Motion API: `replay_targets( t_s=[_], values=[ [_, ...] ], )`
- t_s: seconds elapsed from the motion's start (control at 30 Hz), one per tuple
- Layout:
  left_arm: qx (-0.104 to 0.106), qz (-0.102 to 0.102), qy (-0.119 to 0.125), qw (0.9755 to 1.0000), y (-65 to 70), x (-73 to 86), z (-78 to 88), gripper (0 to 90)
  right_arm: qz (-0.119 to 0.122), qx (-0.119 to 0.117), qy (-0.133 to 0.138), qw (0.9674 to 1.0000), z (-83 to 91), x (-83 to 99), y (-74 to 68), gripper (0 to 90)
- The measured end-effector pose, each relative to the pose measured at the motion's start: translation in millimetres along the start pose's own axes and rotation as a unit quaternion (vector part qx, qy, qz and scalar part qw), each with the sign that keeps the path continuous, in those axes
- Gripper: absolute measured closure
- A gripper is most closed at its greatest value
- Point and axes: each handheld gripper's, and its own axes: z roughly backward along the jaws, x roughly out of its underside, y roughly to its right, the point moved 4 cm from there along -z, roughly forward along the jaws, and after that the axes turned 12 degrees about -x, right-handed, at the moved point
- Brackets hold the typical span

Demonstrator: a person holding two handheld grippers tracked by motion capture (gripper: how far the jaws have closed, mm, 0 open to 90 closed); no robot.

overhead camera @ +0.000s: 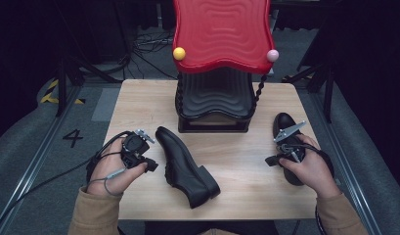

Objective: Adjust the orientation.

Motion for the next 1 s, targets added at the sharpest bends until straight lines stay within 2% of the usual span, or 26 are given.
replay_targets(
  t_s=[0.07, 0.37, 0.5, 0.67, 0.77, 0.9, 0.93, 1.0],
  values=[
    [-0.001, -0.006, -0.017, 0.9998, 1.6, 1.3, -2.5, 78.9, 0.006, -0.003, 0.006, 1.0, -0.7, -2.2, -2.9, 90.0],
    [0.001, -0.01, -0.018, 0.9998, 5.5, 1.8, -1.3, 79.8, 0.035, -0.031, 0.016, 0.9988, -6.5, -17.0, -22.6, 90.0],
    [-0.001, 0.001, -0.019, 0.9998, 4.9, 5.1, -0.1, 78.6, 0.051, -0.042, 0.015, 0.9977, -13.9, -24.9, -33.4, 90.0],
    [-0.003, 0.01, -0.018, 0.9998, 2.4, 11.1, 1.3, 77.0, 0.088, -0.063, 0.012, 0.994, -27.4, -42.9, -53.8, 90.0],
    [-0.002, 0.012, -0.017, 0.9998, 1.6, 11.5, 1.1, 75.0, 0.098, -0.071, 0.013, 0.9926, -32.2, -48.2, -60.3, 90.0],
    [0.005, 0.012, -0.019, 0.9997, 1.8, 11.0, -0.7, 74.1, 0.124, -0.084, 0.011, 0.9886, -44.2, -58.8, -77.6, 90.0],
    [0.005, 0.011, -0.02, 0.9997, 1.8, 10.8, -1.0, 74.1, 0.124, -0.084, 0.011, 0.9886, -44.2, -58.8, -77.6, 90.0],
    [0.005, 0.011, -0.02, 0.9997, 2.0, 9.6, -1.6, 74.1, 0.138, -0.095, 0.009, 0.9859, -49.7, -61.3, -85.2, 90.0]
  ],
)
